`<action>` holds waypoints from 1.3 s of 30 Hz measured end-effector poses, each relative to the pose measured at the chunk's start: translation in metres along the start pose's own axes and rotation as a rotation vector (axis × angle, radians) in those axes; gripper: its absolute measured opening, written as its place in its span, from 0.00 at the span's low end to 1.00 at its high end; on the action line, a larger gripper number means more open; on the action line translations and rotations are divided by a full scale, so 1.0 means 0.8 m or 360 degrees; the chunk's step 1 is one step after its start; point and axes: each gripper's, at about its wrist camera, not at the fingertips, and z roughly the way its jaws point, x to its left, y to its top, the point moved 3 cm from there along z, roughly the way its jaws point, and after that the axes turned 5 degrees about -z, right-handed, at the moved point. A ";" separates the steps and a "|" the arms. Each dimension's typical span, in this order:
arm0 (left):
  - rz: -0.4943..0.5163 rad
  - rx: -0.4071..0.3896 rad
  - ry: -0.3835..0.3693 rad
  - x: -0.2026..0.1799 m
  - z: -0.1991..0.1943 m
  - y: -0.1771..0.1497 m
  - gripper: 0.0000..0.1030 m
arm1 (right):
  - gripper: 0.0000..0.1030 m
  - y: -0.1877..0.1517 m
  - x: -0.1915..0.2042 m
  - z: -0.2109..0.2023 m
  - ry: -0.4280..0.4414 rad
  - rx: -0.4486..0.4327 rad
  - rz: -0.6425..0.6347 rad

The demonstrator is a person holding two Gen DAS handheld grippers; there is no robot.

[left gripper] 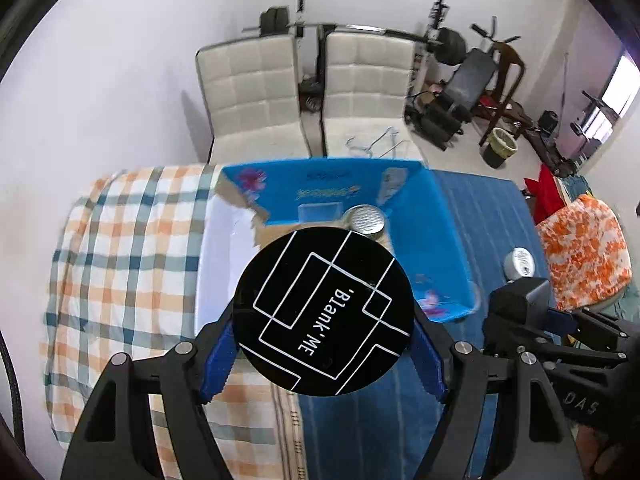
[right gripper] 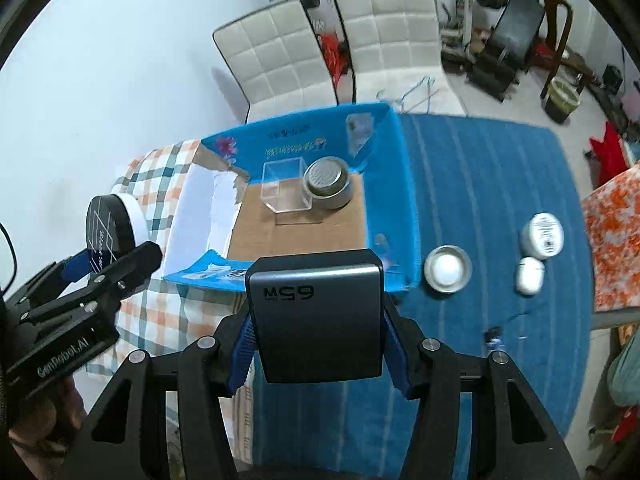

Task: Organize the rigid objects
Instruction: 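Carry the power bank and compact into the blue carton with both grippers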

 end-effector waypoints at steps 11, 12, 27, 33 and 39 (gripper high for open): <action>-0.0054 0.0254 0.0068 0.070 0.173 0.053 0.71 | 0.56 0.069 -0.002 0.202 -0.0119 0.0246 0.0131; -0.0038 0.0268 0.0079 0.070 0.186 0.059 0.71 | 0.56 0.072 -0.005 0.215 -0.0133 0.0264 0.0148; 0.0081 0.0551 0.0147 0.060 0.300 0.088 0.72 | 0.56 0.094 -0.046 0.339 -0.0216 0.0530 0.0302; 0.0038 0.0615 0.0121 0.062 0.302 0.093 0.72 | 0.57 0.108 -0.044 0.353 -0.0203 0.0611 0.0304; -0.0042 0.0668 0.0054 0.068 0.294 0.093 0.72 | 0.76 0.112 -0.039 0.346 -0.0113 0.0607 0.0324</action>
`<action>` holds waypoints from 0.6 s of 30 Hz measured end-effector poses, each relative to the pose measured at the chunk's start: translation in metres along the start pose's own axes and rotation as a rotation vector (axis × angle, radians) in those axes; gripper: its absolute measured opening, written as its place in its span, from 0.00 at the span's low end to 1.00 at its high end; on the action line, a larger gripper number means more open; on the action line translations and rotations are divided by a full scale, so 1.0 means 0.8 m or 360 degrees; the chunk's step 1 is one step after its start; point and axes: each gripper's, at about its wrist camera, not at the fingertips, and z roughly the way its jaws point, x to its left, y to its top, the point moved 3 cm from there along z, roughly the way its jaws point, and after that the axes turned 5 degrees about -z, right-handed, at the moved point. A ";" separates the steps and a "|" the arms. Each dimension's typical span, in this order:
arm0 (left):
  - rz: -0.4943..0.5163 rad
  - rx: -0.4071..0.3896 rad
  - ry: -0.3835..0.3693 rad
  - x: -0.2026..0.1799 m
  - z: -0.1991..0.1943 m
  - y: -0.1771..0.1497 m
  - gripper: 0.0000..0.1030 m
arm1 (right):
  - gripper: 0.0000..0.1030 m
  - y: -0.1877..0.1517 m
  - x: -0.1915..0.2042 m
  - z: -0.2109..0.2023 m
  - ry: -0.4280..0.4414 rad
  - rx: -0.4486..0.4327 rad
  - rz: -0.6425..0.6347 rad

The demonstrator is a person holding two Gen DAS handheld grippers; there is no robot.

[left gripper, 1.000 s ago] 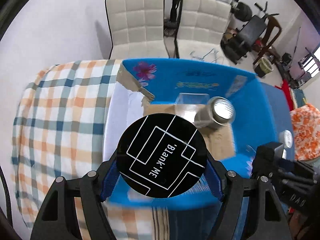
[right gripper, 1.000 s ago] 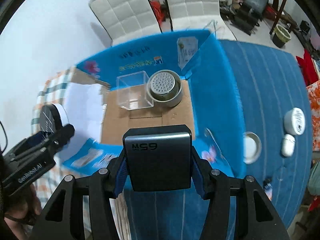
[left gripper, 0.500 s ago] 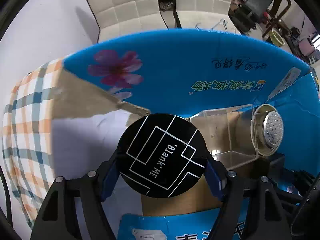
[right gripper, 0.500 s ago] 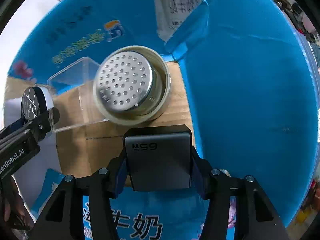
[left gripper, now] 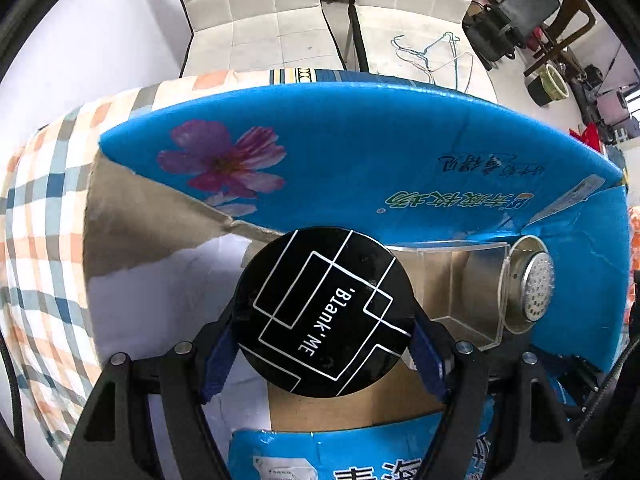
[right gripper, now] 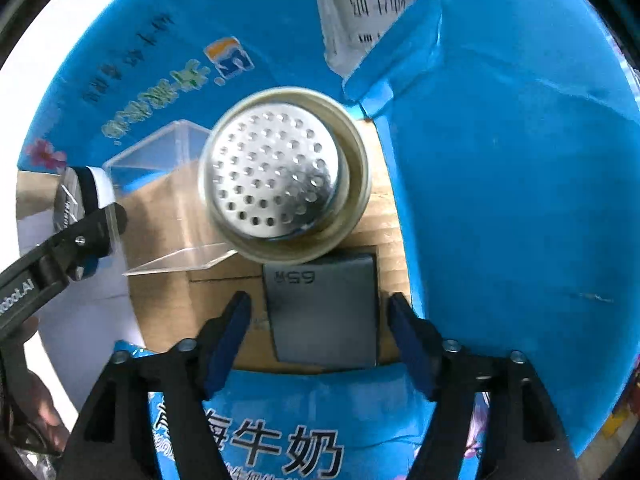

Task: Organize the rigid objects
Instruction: 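Carry the power bank and compact into the blue carton with both grippers, then open both grippers and lift away from the carton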

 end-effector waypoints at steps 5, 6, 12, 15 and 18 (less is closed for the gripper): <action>-0.0028 -0.0046 -0.0040 0.004 -0.021 -0.008 1.00 | 0.89 -0.002 0.007 -0.029 0.0013 -0.0040 -0.0040; -0.0034 -0.0057 -0.0052 0.005 -0.025 -0.008 1.00 | 0.90 -0.003 0.008 -0.035 0.0012 -0.0051 -0.0047; -0.0066 -0.0146 -0.0027 0.013 -0.060 -0.013 1.00 | 0.94 -0.042 0.016 -0.080 -0.0027 -0.0135 -0.0133; -0.0047 -0.0231 0.0015 0.016 -0.090 -0.036 1.00 | 1.00 -0.058 0.023 -0.106 -0.0075 -0.0213 -0.0192; -0.0003 -0.0323 0.0083 0.012 -0.123 -0.070 1.00 | 1.00 -0.085 0.027 -0.130 -0.0111 -0.0285 -0.0256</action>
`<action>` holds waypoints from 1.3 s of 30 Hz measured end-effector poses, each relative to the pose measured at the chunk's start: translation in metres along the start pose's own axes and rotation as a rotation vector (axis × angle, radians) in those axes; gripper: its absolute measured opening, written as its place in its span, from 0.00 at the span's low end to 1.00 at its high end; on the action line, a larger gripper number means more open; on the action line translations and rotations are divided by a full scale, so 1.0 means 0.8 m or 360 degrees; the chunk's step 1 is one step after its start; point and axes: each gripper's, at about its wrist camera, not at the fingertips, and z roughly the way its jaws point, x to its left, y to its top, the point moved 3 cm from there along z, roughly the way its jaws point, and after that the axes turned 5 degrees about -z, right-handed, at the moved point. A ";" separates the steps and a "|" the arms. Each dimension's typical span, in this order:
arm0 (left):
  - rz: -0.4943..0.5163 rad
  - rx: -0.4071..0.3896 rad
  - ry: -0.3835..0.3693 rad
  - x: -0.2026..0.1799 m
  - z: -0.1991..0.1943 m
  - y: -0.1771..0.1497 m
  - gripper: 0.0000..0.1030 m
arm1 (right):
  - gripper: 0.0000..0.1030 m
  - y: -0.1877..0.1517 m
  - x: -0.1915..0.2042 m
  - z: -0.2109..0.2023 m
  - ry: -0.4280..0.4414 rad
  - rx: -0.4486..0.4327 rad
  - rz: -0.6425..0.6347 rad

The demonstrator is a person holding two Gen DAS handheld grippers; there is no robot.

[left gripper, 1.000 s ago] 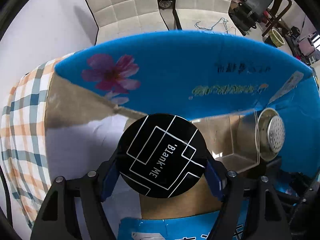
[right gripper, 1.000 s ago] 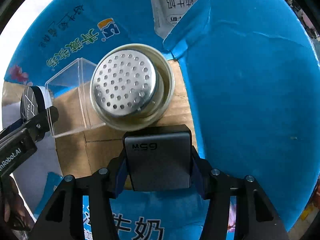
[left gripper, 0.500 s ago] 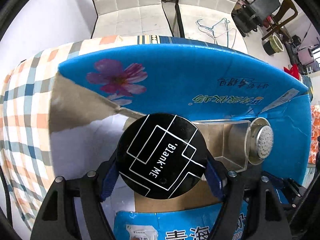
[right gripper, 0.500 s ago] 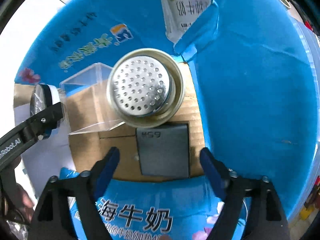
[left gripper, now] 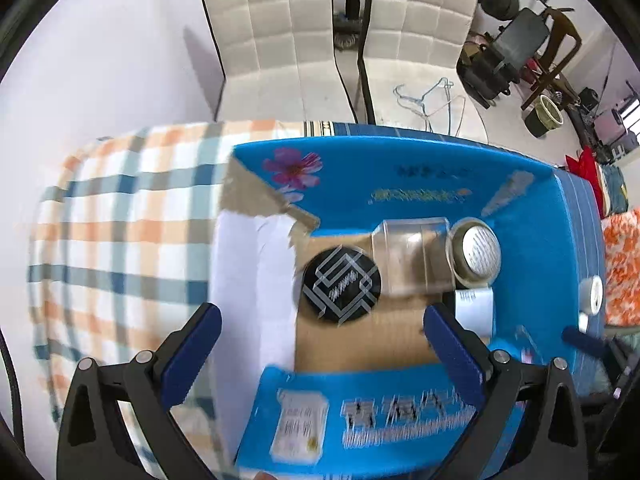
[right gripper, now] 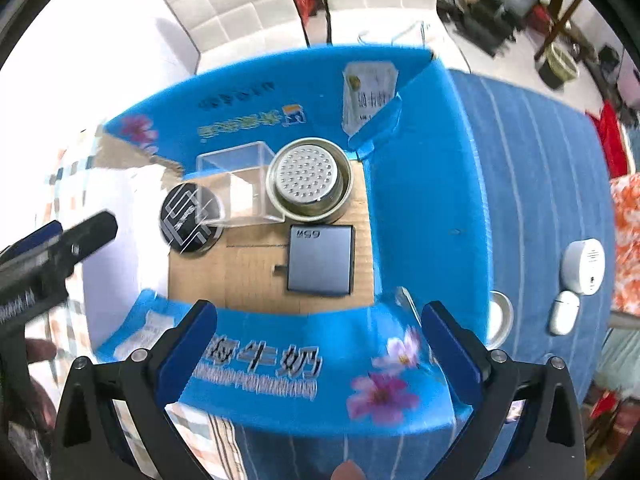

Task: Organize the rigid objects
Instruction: 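Open both grippers and lift away from the carton, then grasp the white cream jar with the right gripper while the left grasps the lighter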

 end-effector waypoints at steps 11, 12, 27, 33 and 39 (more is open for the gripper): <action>-0.0030 -0.0235 0.0035 0.006 -0.113 -0.070 1.00 | 1.00 -0.072 0.016 -0.102 0.0029 -0.0196 -0.0162; -0.0039 -0.0259 0.0036 0.006 -0.124 -0.075 1.00 | 1.00 -0.077 0.017 -0.112 0.0025 -0.0216 -0.0174; -0.0052 -0.0406 -0.0016 -0.032 -0.207 -0.117 1.00 | 1.00 -0.133 -0.013 -0.231 0.0096 -0.0459 -0.0192; -0.0010 -0.0430 -0.0075 -0.073 -0.218 -0.115 1.00 | 1.00 -0.143 -0.076 -0.243 0.0169 -0.0471 -0.0022; 0.0175 -0.0368 -0.0166 -0.186 -0.180 -0.112 1.00 | 1.00 -0.152 -0.222 -0.218 0.0048 -0.0384 0.0286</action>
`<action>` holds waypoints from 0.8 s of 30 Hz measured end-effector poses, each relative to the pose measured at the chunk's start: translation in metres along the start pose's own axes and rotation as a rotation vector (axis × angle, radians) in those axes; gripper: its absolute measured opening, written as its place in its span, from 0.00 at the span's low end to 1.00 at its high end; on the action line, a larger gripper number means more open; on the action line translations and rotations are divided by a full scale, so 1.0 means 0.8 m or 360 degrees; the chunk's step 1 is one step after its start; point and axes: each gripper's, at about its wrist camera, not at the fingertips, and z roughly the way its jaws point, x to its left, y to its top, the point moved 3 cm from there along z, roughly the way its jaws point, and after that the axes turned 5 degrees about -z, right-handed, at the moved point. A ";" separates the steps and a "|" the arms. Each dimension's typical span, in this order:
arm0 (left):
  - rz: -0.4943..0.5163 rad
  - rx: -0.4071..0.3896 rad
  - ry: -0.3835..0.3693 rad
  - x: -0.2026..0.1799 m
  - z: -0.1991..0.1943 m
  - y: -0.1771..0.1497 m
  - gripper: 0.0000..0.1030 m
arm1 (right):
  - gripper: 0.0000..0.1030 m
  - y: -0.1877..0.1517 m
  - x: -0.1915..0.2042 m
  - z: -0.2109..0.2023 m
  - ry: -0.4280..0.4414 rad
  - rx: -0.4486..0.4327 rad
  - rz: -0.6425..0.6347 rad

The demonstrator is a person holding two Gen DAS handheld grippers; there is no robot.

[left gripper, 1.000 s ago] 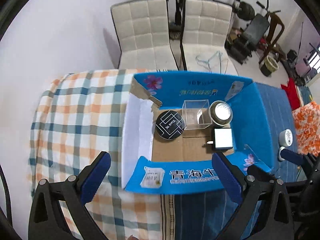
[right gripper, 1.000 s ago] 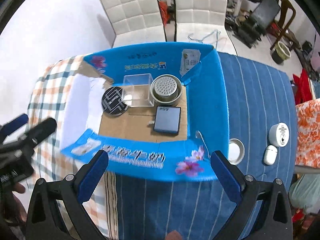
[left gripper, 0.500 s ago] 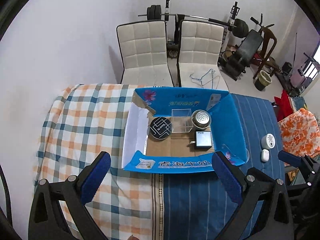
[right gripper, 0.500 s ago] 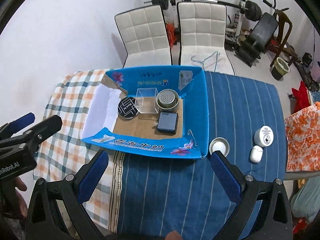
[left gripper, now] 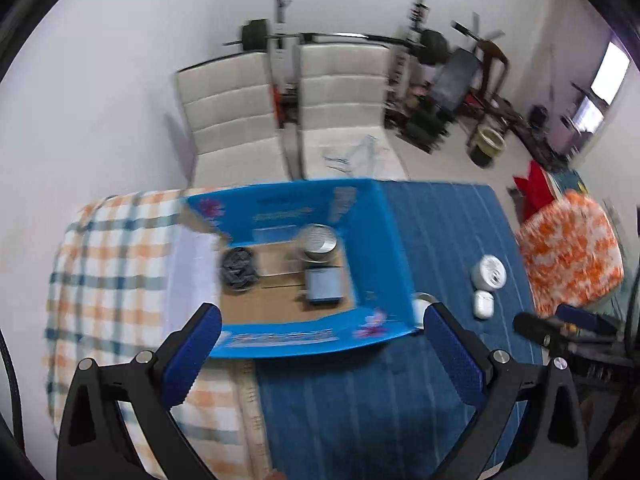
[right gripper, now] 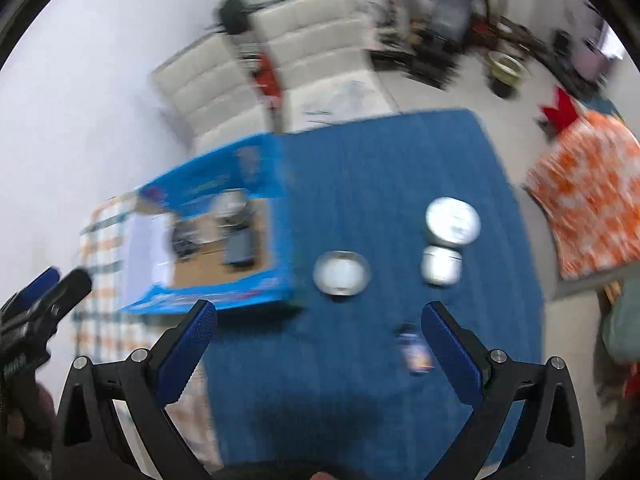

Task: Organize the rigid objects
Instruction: 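Grasp the white cream jar with the right gripper while the left grasps the lighter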

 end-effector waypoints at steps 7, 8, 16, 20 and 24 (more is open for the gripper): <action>0.0367 0.0286 -0.0090 -0.155 0.127 0.007 1.00 | 1.00 0.012 -0.154 0.076 -0.0075 0.0159 0.0273; 0.0412 0.0303 -0.0066 -0.166 0.143 0.010 1.00 | 1.00 0.017 -0.169 0.089 -0.0074 0.0172 0.0292; 0.0524 0.0518 0.0112 -0.200 0.268 0.029 1.00 | 1.00 0.075 -0.232 0.237 -0.0084 0.0328 0.0318; 0.0553 0.0673 0.0147 -0.204 0.315 0.025 1.00 | 0.95 0.091 -0.236 0.288 -0.0052 0.0397 0.0310; 0.0646 0.0837 0.0123 -0.211 0.343 0.016 1.00 | 0.91 0.094 -0.237 0.314 -0.0030 0.0454 0.0269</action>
